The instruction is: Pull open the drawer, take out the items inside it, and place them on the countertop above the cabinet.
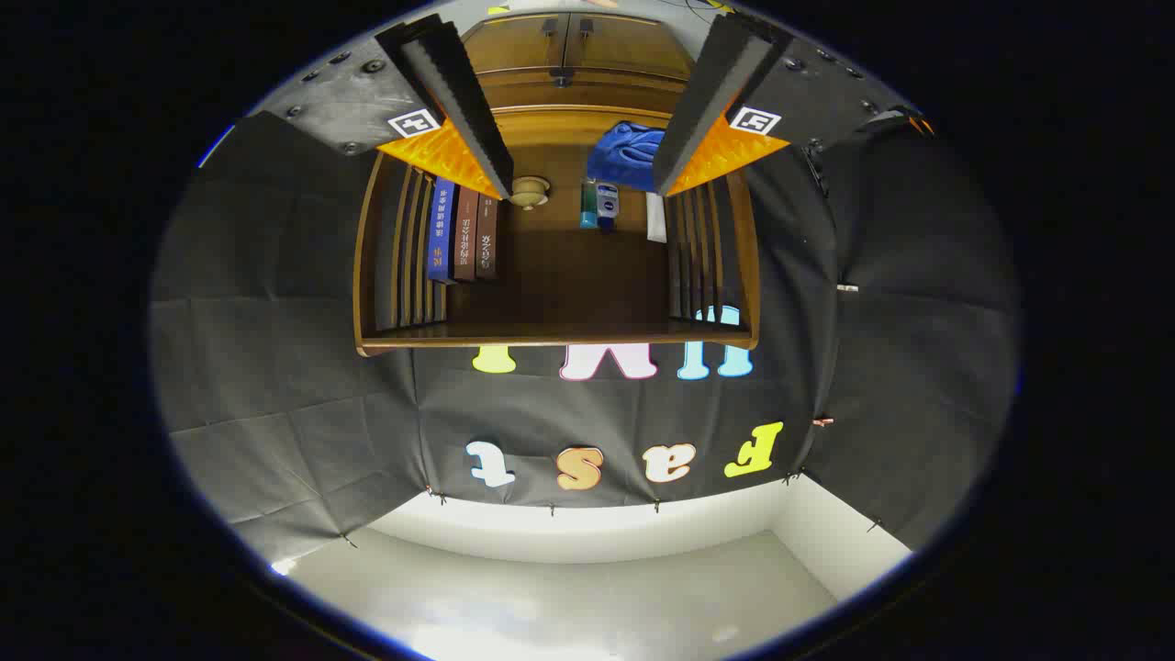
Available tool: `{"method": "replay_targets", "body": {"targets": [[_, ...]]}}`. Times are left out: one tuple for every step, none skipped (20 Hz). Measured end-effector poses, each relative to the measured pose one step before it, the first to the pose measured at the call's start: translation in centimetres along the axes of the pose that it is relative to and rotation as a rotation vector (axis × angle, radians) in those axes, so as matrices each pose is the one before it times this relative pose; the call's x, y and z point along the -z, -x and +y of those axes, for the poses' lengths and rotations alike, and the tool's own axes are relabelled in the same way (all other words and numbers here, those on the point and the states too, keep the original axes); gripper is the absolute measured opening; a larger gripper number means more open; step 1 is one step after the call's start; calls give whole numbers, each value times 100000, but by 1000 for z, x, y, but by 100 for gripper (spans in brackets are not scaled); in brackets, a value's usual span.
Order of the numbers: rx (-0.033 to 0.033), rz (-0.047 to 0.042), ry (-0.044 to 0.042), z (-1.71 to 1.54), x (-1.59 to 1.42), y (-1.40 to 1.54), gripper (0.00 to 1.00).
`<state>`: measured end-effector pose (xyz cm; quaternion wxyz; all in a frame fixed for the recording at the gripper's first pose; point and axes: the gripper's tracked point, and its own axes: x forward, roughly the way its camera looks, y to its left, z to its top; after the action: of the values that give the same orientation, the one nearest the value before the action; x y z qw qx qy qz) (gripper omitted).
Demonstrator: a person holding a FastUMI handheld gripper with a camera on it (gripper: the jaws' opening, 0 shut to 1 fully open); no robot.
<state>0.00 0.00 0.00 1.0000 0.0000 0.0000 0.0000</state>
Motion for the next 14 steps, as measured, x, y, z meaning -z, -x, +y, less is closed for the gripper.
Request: {"method": "replay_targets", "body": {"targets": [[58, 331, 3, 25, 89, -54, 98], [48, 72, -65, 16, -46, 25, 98], [-144, -114, -138, -34, -32, 92, 98], [-137, -140, -182, -125, 80, 25, 98], [-71, -57, -67, -50, 3, 28, 98], [-193, -42, -60, -51, 29, 0, 98], [-111, -81, -62, -77, -28, -8, 98], [9, -69, -53, -53, -28, 56, 98], [19, -24, -57, -20, -8, -18, 98], [61, 12, -43, -46, 70, -72, 98], [25, 160, 8, -76, 107, -8, 98], [71, 250, 104, 14, 133, -197, 98], [248, 323, 139, -80, 134, -100, 98], [155, 164, 49, 37, 48, -127, 98]]}}
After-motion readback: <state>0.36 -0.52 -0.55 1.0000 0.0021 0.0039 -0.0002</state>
